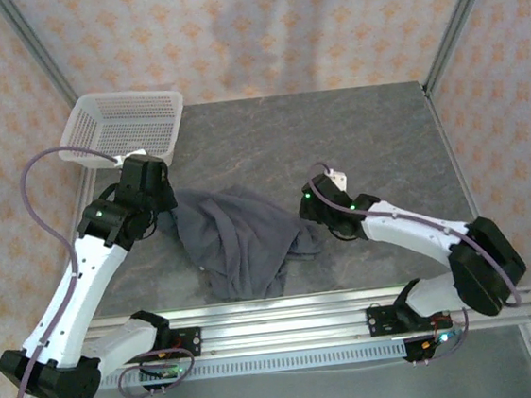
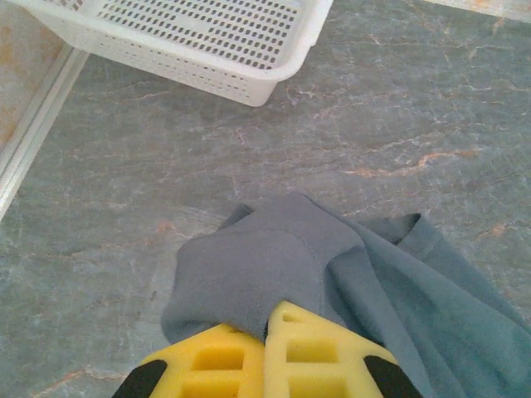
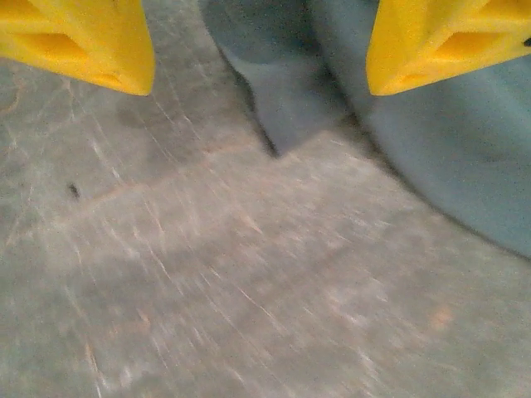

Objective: Fold the inside-out t-shirt

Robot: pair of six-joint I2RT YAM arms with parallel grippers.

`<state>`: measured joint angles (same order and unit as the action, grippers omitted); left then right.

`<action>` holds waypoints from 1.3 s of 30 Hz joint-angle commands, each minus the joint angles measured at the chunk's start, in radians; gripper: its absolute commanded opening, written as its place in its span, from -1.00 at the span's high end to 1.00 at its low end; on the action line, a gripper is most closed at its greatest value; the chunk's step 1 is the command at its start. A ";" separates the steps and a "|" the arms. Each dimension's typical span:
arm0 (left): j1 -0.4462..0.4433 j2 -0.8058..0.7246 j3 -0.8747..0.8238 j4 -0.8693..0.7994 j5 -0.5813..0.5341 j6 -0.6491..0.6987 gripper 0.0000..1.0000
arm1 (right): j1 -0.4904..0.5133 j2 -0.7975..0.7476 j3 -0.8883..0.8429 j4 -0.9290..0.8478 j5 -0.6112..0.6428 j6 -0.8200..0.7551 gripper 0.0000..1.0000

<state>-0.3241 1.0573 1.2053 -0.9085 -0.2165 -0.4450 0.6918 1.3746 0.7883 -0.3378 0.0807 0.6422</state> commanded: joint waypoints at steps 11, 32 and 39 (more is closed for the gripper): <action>0.014 -0.029 -0.043 0.020 0.011 -0.005 1.00 | -0.044 0.330 0.136 0.031 -0.176 0.164 -0.17; 0.028 -0.077 0.100 0.078 -0.043 0.077 1.00 | -0.106 0.047 0.231 -0.139 -0.101 -0.046 0.38; 0.028 -0.078 0.036 0.085 0.039 0.093 1.00 | -0.105 0.180 0.261 -0.199 -0.255 0.166 0.05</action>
<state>-0.3046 0.9916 1.2648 -0.8444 -0.2092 -0.3676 0.5861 1.5337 1.0424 -0.4767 -0.0853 0.6922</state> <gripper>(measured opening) 0.039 0.470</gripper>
